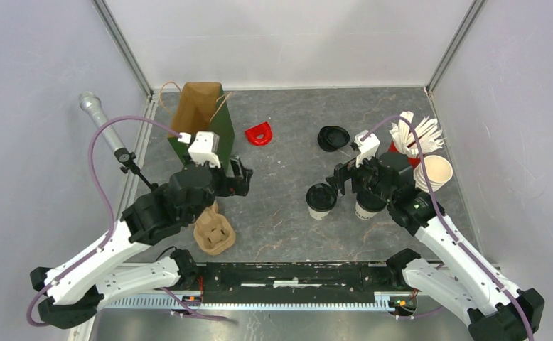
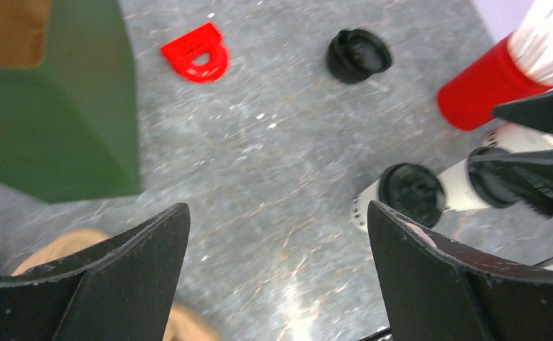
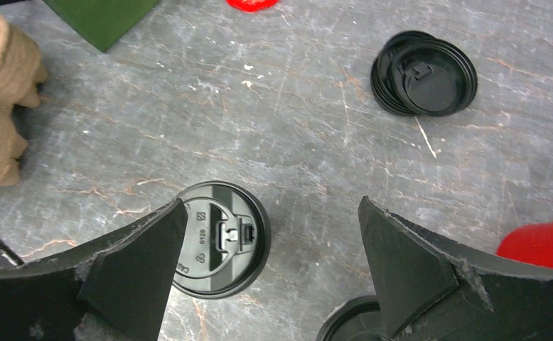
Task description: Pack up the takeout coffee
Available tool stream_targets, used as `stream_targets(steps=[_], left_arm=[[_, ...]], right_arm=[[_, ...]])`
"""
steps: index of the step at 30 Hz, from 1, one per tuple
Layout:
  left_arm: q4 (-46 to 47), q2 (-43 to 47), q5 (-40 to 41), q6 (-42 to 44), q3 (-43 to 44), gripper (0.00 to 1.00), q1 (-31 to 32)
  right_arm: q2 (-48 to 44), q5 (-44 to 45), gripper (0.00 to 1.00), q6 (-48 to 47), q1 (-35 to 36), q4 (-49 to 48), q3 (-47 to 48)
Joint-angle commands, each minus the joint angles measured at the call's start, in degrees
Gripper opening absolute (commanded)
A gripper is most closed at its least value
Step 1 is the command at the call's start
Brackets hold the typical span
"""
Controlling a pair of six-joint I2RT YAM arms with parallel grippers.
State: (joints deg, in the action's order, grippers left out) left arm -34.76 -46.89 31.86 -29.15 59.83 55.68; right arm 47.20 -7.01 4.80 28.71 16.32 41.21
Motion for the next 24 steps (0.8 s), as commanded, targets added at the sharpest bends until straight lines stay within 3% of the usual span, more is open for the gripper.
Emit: stream_targets(steps=[1, 12, 18, 20, 24], left_arm=[[-12.66, 1.94, 3.79, -2.45, -2.05, 1.00, -0.05], [-20.95, 10.51, 11.61, -23.77, -15.96, 1.00, -0.10], [-31.37, 10.28, 17.10, -41.52, -18.40, 0.98, -0.07], [-31.39, 10.76, 16.72, -39.37, -16.74, 1.00, -0.11], [-22.20, 12.50, 9.15, -19.37, -10.51, 1.00, -0.07]], right_arm=[[-1.61, -4.42, 0.98, 2.53, 0.12, -5.47, -0.33], [-3.89, -9.24, 0.92, 6.56, 0.28, -10.49, -5.15], [-3.69, -9.55, 0.89, 8.34, 1.05, -12.03, -7.33], [-3.32, -9.29, 0.88, 9.91, 1.83, -13.43, -8.10], [-1.64, -6.85, 0.86, 10.98, 5.07, -14.44, -8.17]])
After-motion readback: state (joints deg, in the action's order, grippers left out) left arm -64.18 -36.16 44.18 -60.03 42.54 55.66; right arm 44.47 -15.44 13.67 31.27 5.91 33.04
